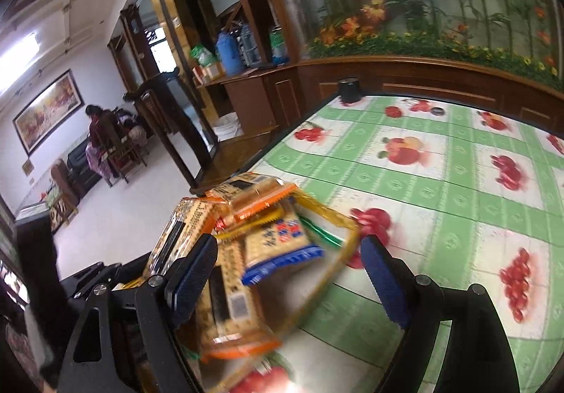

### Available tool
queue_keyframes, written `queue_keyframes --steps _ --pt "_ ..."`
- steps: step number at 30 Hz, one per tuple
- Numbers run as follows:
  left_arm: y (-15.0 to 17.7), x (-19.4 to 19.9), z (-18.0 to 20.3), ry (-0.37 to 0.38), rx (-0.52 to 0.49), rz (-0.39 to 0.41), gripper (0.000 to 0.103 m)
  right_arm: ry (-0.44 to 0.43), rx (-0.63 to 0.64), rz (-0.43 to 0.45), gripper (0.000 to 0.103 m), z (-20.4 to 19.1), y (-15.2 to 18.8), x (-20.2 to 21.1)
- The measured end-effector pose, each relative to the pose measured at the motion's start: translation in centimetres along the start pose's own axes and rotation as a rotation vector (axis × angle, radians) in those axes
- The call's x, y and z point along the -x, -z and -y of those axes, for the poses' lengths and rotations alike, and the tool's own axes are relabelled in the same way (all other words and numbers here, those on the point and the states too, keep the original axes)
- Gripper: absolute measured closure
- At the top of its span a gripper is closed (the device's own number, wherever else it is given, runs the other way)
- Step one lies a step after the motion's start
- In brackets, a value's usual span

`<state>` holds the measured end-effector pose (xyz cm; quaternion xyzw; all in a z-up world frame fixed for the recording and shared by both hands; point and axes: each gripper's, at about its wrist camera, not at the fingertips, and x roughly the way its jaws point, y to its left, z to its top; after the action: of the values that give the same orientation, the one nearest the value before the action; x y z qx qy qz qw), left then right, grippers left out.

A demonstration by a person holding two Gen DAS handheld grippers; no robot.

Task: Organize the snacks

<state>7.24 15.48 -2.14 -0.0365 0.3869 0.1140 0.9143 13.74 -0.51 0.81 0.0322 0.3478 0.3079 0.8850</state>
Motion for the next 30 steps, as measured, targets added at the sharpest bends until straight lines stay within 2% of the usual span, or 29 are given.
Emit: queue_keyframes --steps 2,4,6,9,12,30 --pt "-0.2 -0.2 0.2 -0.003 0.001 -0.004 0.05 0.014 -0.013 0.011 0.018 0.9 0.3 1.1" --pt "-0.2 -0.4 0.3 0.012 0.01 -0.02 0.036 0.017 -0.027 0.017 0.018 1.5 0.6 1.9" --pt "-0.2 -0.4 0.4 0.012 0.012 -0.021 0.032 0.027 -0.036 0.026 0.018 2.1 0.8 2.7" --pt "0.0 -0.3 0.9 -0.007 0.002 -0.018 0.031 0.036 -0.046 0.03 0.018 2.8 1.1 3.6" --pt "0.1 0.0 1.3 -0.024 -0.007 -0.017 0.02 0.04 -0.048 0.03 0.018 3.1 1.4 4.4" --pt "2.3 3.1 0.0 -0.035 0.058 0.017 0.013 0.027 -0.02 0.01 0.018 2.1 4.0 6.2"
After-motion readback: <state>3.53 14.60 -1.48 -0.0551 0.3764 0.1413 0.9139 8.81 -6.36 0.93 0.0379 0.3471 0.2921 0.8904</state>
